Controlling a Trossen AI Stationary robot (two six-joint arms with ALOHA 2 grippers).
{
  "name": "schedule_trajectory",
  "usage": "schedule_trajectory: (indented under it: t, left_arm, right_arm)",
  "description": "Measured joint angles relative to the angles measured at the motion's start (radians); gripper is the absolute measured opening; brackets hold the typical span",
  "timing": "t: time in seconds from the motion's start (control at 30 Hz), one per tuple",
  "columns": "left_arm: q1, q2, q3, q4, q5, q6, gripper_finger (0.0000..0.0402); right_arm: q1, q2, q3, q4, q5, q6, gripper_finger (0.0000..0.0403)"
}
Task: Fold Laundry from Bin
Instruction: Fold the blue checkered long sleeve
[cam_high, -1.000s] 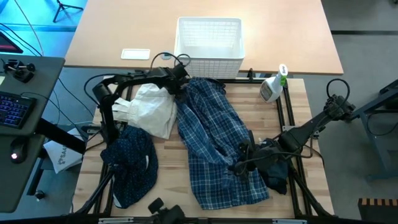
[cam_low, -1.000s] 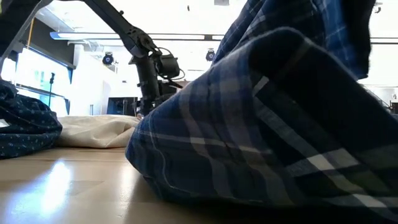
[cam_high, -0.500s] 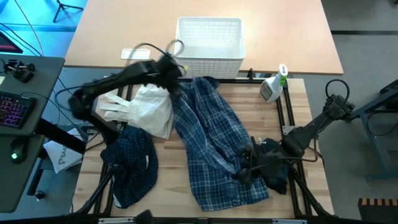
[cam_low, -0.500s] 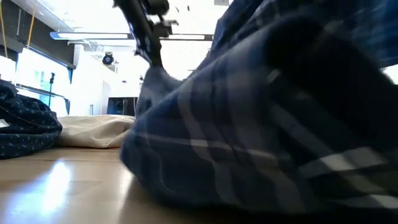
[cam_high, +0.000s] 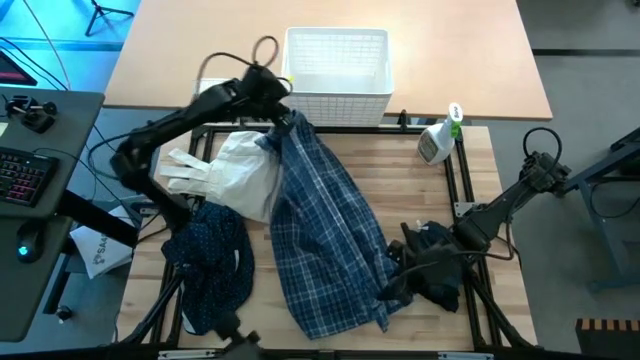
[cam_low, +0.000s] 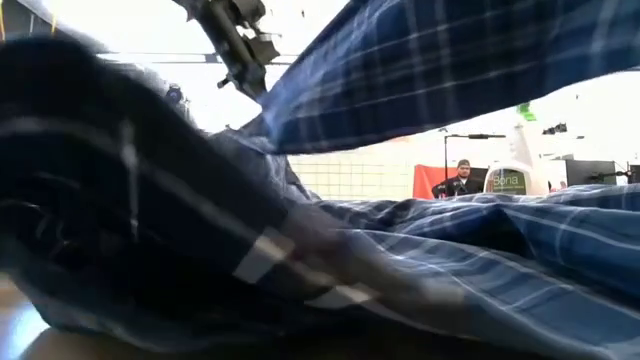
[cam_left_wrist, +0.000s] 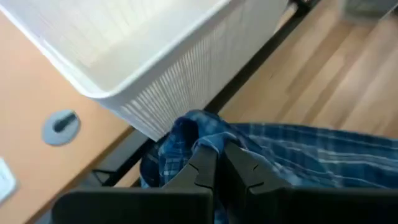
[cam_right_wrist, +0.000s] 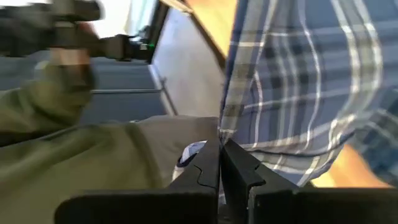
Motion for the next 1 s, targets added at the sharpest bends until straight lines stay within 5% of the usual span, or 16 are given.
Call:
schedule_trajectory:
  t: [0.17,0.37,0.67,1.0]
  left_arm:
    - [0.009,0.128,0.000,-0.035,-0.023,0.059,0.0010]
    - [0.067,0.181,-0.001,-0.213,-0.022,0.078,0.0069]
    - [0.085,0.009,-0.001,-0.474,-0.019,0.194,0.0112]
    - [0.085,-0.125,-0.013,-0.599,0.180,0.256,0.0152]
  right_arm:
    - [-0.013,0.000,0.002,0.043,0.062,-0.001,0.0000]
    - [-0.033,0.000,0.003,0.071,0.094,-0.004,0.0000]
    - [-0.037,0.000,0.003,0.043,0.053,-0.089,0.0000]
    - [0.024,0.000,0.002,-0.153,0.014,0.026,0.0000]
